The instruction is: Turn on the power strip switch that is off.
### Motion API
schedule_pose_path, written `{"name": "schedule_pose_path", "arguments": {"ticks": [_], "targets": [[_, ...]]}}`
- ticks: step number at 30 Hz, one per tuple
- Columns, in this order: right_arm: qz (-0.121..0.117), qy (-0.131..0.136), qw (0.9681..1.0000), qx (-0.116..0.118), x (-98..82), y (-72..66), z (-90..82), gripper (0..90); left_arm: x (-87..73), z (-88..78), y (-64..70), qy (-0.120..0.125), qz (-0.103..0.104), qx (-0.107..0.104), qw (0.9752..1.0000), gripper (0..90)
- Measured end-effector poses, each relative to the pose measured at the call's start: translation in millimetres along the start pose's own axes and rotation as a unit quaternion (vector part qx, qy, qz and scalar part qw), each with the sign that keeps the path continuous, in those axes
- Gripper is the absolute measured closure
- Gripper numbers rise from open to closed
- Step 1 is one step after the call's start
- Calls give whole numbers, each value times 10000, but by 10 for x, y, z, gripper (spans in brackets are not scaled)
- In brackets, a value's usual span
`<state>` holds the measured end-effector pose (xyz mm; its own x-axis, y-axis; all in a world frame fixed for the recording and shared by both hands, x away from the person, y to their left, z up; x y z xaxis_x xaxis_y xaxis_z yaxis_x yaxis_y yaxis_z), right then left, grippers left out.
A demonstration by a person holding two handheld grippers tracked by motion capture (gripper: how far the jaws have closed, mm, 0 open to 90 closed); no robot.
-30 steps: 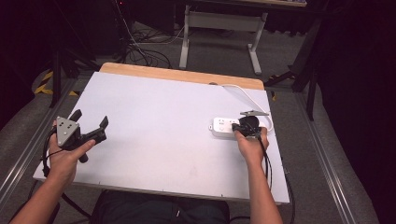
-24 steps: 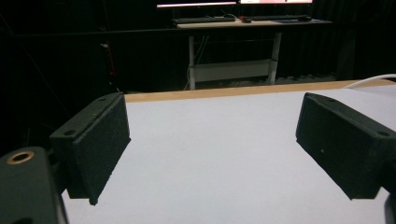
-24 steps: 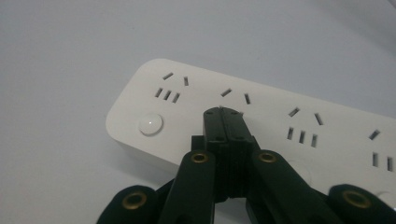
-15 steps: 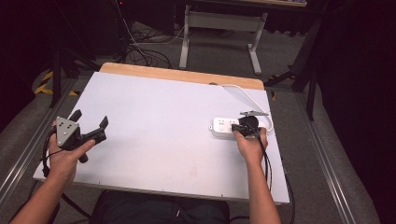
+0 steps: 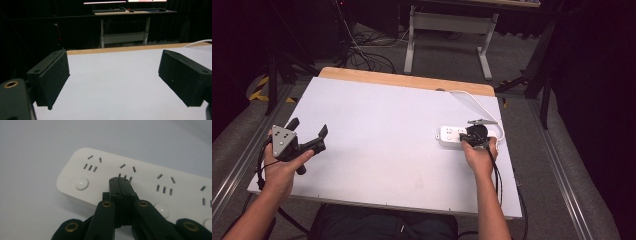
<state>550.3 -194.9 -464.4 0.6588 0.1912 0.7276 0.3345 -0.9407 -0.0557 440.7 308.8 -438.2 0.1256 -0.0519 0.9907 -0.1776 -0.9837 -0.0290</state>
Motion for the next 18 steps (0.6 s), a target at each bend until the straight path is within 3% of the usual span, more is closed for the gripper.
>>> {"name": "schedule_pose_path", "arguments": {"ticks": [9,12,18], "targets": [[13,14,10000,-4,-13,0,-3,900,0,8,7,-2,-6,-18,10000,106],[-38,19,9999,-103,-19,-23,6,900,2,5,8,1,-4,-17,10000,106],[23,48,10000,-46,-29,-10,5,900,3,-3,1,11,-12,-24,10000,106]]}}
Point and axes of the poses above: each handheld gripper's, and its own axes: z roughly forward along the jaws, x roughly out of its top, y roughly to its right, the point moved 1 cm from there along z, roughly forward along the jaws
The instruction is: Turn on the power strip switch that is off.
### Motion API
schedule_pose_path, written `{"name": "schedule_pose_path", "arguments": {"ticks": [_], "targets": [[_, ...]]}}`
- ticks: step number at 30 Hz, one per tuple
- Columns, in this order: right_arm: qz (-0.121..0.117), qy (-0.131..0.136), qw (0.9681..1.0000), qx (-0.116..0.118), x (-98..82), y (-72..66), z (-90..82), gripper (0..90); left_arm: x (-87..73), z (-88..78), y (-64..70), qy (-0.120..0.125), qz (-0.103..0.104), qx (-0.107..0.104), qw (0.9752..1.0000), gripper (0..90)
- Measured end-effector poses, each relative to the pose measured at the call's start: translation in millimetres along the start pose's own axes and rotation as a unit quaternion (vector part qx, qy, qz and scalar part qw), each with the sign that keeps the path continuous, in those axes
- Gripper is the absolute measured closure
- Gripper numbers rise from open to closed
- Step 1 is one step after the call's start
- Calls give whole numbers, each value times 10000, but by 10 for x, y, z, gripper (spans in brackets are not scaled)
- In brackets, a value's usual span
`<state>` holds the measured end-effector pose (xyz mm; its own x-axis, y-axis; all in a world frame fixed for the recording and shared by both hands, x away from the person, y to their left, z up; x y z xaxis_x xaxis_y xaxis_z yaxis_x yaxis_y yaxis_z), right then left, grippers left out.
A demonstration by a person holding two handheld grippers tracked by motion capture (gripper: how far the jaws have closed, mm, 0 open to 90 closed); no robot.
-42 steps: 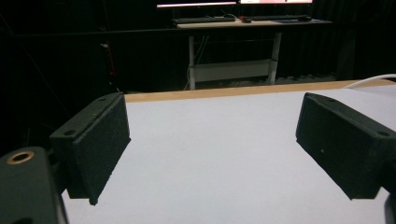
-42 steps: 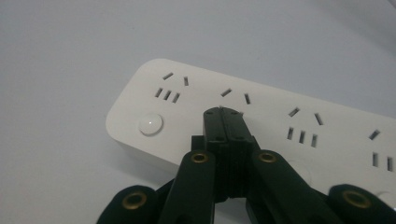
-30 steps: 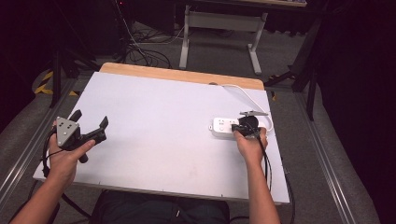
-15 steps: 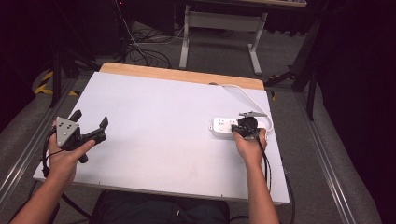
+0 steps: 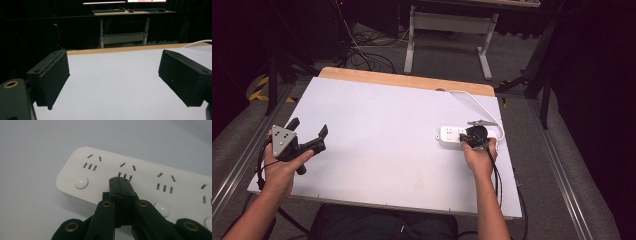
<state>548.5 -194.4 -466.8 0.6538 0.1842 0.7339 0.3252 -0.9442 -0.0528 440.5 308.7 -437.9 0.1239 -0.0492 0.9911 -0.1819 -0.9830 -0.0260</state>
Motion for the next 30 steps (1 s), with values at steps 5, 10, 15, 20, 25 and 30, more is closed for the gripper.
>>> {"name": "schedule_pose_path", "arguments": {"ticks": [5,10,15,20,25,30], "targets": [[-57,4,10000,-30,0,-6,0,900,0,5,1,-8,-2,-1,10000,106],[-62,0,10000,-32,0,-9,-1,900,0,5,3,-5,-3,1,10000,106],[-65,5,10000,-27,1,-4,0,900,0,4,0,-4,-6,3,10000,106],[-78,37,9999,-54,-6,-15,-2,900,-1,10,1,-13,-10,3,10000,107],[-18,54,10000,-49,-9,-14,-3,900,-1,10,4,-22,-14,-9,10000,106],[-26,54,10000,-62,-6,-16,-4,900,-1,12,3,-17,-31,2,10000,106]]}}
Point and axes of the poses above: each handheld gripper's, and its own axes: z roughly forward along the jaws, x roughly out of its top, y roughly to its right, the point moved 1 cm from there along z, roughly forward along the jaws
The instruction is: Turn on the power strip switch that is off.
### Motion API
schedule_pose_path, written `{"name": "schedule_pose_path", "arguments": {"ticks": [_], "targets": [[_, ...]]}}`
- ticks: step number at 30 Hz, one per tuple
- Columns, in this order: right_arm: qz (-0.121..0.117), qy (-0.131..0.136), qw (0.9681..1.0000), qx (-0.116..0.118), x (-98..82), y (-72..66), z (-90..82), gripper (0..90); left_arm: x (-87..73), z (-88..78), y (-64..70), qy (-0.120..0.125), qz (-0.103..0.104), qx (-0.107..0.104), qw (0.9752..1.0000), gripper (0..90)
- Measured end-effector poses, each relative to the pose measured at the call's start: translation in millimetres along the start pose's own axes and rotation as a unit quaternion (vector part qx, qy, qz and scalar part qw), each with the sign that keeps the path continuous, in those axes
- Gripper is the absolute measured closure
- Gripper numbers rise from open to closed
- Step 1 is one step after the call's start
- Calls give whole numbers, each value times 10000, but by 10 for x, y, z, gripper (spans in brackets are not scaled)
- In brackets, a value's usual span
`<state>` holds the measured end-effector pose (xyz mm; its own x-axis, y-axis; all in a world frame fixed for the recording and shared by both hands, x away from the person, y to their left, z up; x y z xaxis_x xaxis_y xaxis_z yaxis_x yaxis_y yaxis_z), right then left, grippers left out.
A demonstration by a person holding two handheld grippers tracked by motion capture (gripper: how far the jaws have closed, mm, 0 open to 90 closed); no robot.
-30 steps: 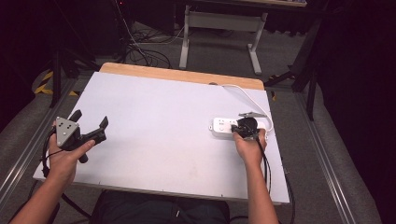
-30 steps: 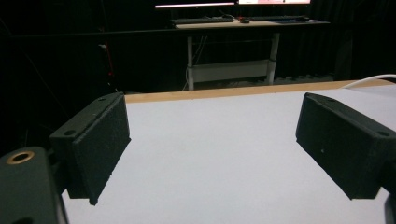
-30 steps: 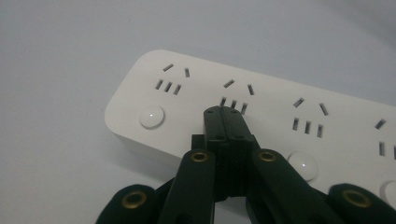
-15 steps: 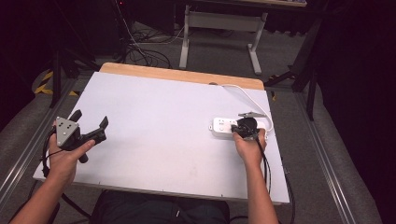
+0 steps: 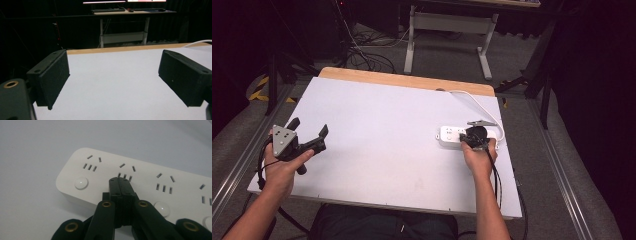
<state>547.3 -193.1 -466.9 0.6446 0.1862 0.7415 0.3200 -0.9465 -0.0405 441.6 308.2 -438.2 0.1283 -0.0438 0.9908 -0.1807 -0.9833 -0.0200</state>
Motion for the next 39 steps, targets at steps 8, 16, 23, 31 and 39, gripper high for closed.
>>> {"name": "schedule_pose_path", "arguments": {"ticks": [8,16,23,31,39], "targets": [[-37,61,10000,-45,3,-10,-1,900,1,2,-2,-3,7,-3,10000,107],[-15,63,10000,-37,1,-10,-2,900,3,2,-1,6,4,-6,10000,106],[-18,94,9999,-45,0,-11,2,900,3,5,-1,10,-6,-2,10000,106],[-140,546,9984,-106,13,1,-53,900,4,10,-8,16,-27,-12,10000,106],[-148,710,9973,-108,21,-3,-120,900,9,10,-9,28,-31,-2,10000,106]]}}
Point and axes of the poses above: each handheld gripper's, and its own axes: z roughly forward along the jaws, x roughly out of its top, y roughly to its right, the point moved 1 cm from there along z, roughly forward along the jaws
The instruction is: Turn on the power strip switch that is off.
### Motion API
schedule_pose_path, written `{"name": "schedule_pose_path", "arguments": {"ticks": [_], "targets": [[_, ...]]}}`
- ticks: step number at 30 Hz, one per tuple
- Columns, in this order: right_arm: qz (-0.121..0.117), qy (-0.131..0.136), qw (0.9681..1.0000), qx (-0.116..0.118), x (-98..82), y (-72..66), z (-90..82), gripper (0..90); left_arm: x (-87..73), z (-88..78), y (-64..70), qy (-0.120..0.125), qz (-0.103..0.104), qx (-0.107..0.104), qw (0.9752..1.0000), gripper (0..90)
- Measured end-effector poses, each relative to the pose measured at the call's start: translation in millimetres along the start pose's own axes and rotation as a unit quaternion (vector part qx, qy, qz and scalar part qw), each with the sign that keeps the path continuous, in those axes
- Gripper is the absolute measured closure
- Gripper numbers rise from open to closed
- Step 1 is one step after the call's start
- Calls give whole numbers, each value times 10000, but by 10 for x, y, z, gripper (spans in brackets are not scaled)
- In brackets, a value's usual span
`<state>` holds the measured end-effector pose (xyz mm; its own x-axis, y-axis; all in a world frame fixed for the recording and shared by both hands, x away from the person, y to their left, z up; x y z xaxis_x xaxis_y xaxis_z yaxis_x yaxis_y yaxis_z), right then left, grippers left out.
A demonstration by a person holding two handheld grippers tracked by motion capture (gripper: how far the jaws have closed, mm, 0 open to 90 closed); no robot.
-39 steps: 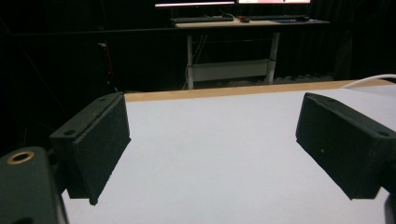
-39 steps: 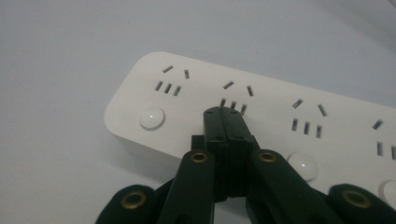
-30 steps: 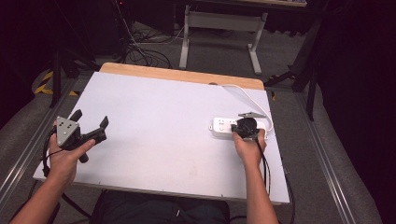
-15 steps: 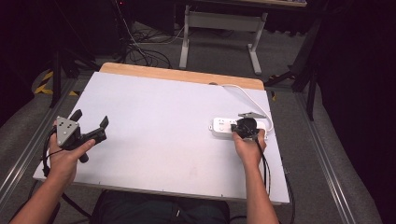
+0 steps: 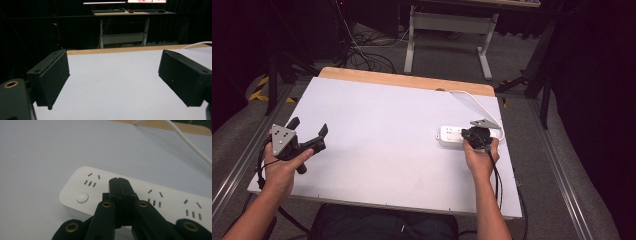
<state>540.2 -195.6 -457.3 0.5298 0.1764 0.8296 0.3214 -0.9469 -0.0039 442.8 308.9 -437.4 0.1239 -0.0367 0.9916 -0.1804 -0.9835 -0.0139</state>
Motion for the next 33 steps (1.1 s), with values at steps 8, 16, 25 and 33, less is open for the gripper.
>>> {"name": "schedule_pose_path", "arguments": {"ticks": [8,16,25,33], "targets": [[43,254,9997,27,23,-19,-124,900,1,11,7,-19,5,-34,10000,107],[29,616,9981,67,9,0,-347,900,1,12,11,-17,-1,-43,10000,106],[124,1118,9936,-59,1,73,-547,900,1,19,19,-9,7,-47,10000,106],[112,1377,9904,-87,-8,27,-661,900,5,11,7,-9,-1,-39,10000,106]]}}
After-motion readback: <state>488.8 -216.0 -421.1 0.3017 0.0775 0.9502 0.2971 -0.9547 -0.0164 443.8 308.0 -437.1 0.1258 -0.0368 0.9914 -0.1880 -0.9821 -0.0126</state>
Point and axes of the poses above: each handheld gripper's, and its own axes: z roughly forward along the jaws, x roughly out of its top, y roughly to its right, the point moved 1 cm from there along z, roughly forward along the jaws
